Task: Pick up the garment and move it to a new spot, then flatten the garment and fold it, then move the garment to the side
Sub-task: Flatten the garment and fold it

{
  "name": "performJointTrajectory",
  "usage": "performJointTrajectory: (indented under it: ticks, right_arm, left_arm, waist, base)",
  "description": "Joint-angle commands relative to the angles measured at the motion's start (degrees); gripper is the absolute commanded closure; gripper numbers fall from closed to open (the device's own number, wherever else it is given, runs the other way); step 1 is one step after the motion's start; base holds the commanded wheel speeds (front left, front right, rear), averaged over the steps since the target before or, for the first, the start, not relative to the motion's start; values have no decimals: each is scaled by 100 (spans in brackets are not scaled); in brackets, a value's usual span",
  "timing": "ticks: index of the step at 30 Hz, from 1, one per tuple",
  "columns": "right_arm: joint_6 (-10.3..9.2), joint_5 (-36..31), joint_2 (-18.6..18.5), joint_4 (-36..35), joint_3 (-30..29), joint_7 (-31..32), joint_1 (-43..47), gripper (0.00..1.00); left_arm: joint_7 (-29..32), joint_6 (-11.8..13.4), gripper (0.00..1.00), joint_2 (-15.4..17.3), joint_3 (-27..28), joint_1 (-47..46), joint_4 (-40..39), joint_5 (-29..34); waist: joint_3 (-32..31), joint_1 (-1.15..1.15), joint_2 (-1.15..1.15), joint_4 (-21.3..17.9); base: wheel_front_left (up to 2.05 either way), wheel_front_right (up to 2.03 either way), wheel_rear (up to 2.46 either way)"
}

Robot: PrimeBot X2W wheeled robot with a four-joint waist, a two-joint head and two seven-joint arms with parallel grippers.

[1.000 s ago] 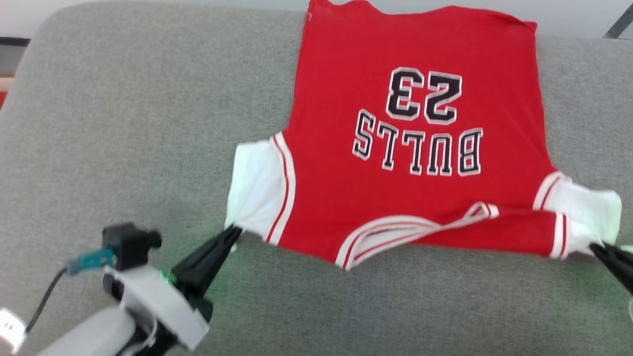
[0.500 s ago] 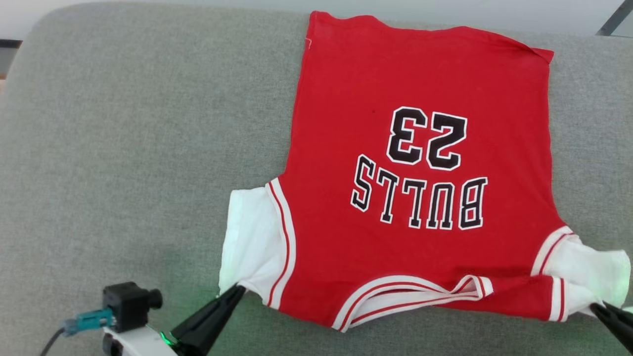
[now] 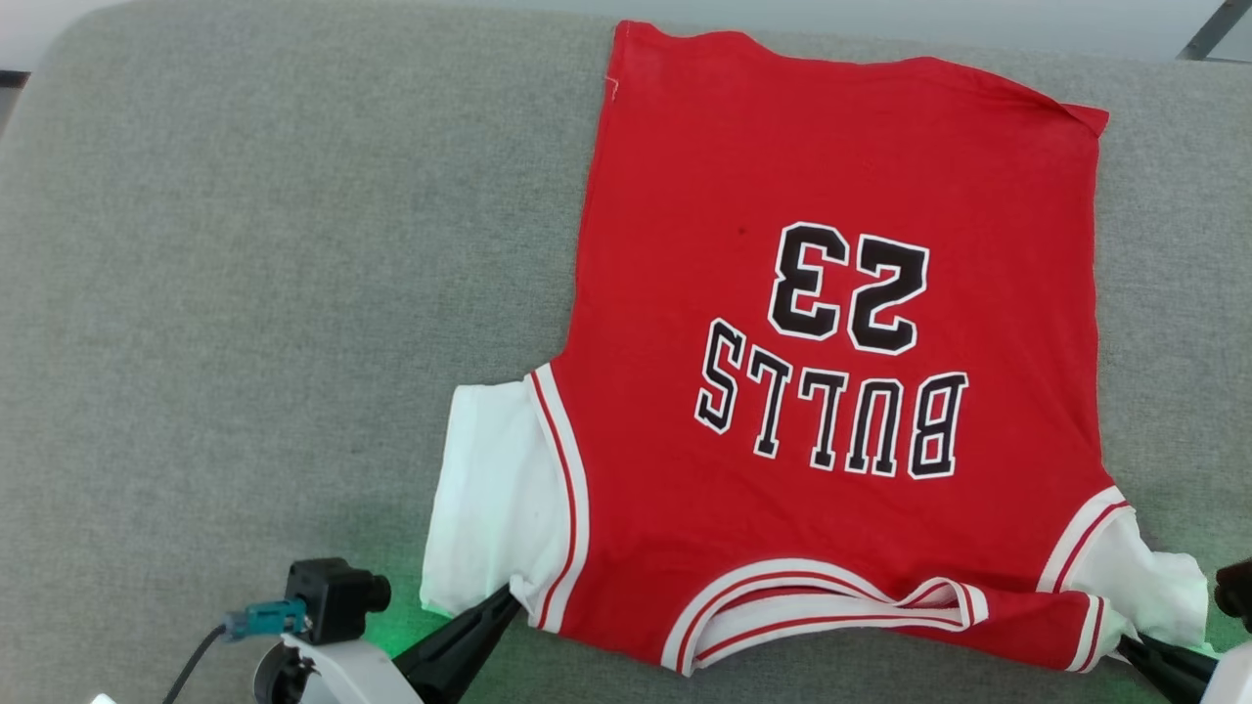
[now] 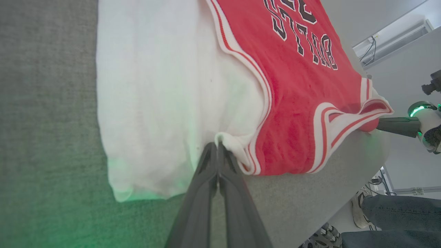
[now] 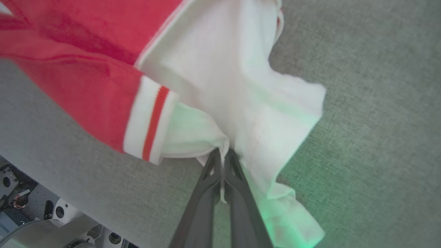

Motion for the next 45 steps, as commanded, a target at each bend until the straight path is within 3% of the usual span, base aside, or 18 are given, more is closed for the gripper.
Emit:
performJointTrajectory:
  ticks: [1,2,3,4,5,6,9,15,20,24,28,36,45]
  right_arm:
    - [-8,-29,0,92,81,-41,-48,100]
    - [-8,-68,-9,165,164,-151,-137,91]
    - [-9,-99,-19,239,244,-259,-208,68]
    - [-8,-115,-37,295,335,-339,-267,54]
    - [-9,-119,-53,329,422,-415,-317,22]
    - [-8,-107,-67,341,475,-504,-385,0]
    - [-8,-28,-198,310,469,-638,-460,0]
    - [-7,500,-457,-346,-107,-637,-186,0]
    - [-7,1289,-692,-1155,-1178,-439,84,0]
    - [-7,1517,-834,-1175,-2023,-72,-402,0]
    - [-7,1251,-740,-553,-2040,361,-1755,0]
    - [-6,36,117,1809,-829,1623,-5016,0]
    - [-6,-1248,471,3836,-567,2491,-6831,0]
  left_arm:
    - [-20,-27,100,-8,-1,-52,36,9]
    - [-24,-36,100,-22,0,-67,73,4]
    - [-24,-47,100,-33,-3,-78,110,7]
    - [-28,-54,100,-40,-5,-78,141,8]
    - [-24,-65,100,-47,-6,-72,167,1]
    - [-29,-63,100,-44,-3,-66,189,-3]
    - [-65,-70,100,-22,26,-29,195,-35]
    - [-150,-41,100,31,54,64,45,-35]
    - [-145,9,100,10,54,-81,-216,96]
    - [-49,7,100,-19,34,-322,-410,258]
    - [14,-50,100,-113,34,-602,-498,397]
    - [91,-235,100,-430,-85,-1113,-348,574]
    - [6,-325,100,-583,-181,-1446,-100,607]
  waist:
    - [-2,0,0,-5]
    - [-5,0,0,-13]
    - [-12,0,0,-24]
    - [-19,0,0,-37]
    - [-27,0,0,-52]
    - [-34,0,0,-75]
    - [-66,0,0,-148]
    - [-102,0,0,-237]
    - [53,0,0,-82]
    - [348,0,0,154]
    - [692,0,0,402]
    - [1215,0,0,898]
    - [1651,0,0,1212]
  base:
    - [0,0,0]
    - [0,0,0]
    - [0,0,0]
    - [0,0,0]
    - [0,0,0]
    - [0,0,0]
    - [0,0,0]
    - [0,0,0]
    - [0,0,0]
    - [0,0,0]
    - [0,0,0]
    - [0,0,0]
    - [0,0,0]
